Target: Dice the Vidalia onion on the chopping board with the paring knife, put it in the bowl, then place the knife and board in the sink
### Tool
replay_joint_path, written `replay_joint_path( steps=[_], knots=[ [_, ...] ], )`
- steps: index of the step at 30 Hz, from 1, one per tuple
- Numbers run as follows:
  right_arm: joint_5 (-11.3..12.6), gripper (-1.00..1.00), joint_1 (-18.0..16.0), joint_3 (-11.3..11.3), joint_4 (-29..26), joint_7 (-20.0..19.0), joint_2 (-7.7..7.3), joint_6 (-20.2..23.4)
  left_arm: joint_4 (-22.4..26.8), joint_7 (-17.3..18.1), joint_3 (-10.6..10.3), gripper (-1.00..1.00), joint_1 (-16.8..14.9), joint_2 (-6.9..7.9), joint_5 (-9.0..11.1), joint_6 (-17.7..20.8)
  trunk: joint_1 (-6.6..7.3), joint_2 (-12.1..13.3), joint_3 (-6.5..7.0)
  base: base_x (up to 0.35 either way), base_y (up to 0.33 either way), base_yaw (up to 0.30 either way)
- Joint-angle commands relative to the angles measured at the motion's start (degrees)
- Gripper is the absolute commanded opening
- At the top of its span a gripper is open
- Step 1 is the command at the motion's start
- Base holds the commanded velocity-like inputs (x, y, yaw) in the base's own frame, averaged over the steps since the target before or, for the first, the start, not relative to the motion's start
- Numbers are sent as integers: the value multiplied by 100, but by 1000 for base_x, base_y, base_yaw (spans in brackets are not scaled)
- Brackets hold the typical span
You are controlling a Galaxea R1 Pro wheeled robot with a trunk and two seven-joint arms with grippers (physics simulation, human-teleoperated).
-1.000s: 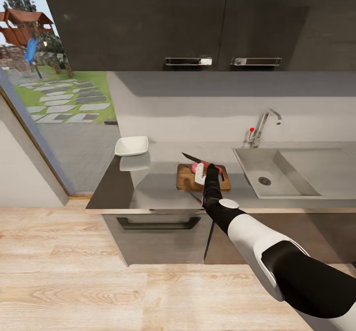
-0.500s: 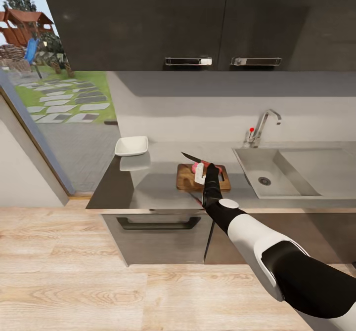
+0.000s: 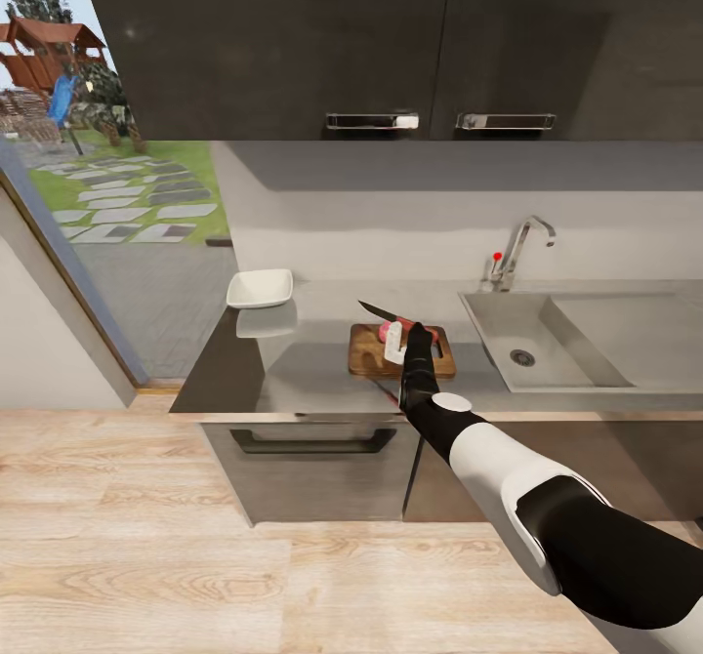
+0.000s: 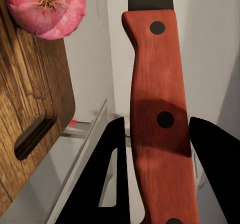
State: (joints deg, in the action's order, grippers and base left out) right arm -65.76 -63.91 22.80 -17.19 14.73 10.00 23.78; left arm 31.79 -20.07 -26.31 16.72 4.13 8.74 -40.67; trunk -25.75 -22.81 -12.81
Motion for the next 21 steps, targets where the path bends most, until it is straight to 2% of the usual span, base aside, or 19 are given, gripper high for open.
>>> replay_joint_path(
  steps=[1, 13, 21],
  knots=[
    [-30, -100, -7, 37, 5, 4, 0, 52, 11, -30, -49, 100, -2, 9, 57, -11, -4, -11, -10, 41, 0, 0],
    [-25, -100, -4, 40, 63, -10, 0, 59, -156, -25, -40, 100, -2, 1, 57, -6, -4, -11, -10, 188, -15, 0],
    [-24, -100, -5, 48, 97, -47, 0, 168, -196, -24, -40, 100, -2, -6, 57, -4, -4, -11, -10, 43, 0, 0]
  ],
)
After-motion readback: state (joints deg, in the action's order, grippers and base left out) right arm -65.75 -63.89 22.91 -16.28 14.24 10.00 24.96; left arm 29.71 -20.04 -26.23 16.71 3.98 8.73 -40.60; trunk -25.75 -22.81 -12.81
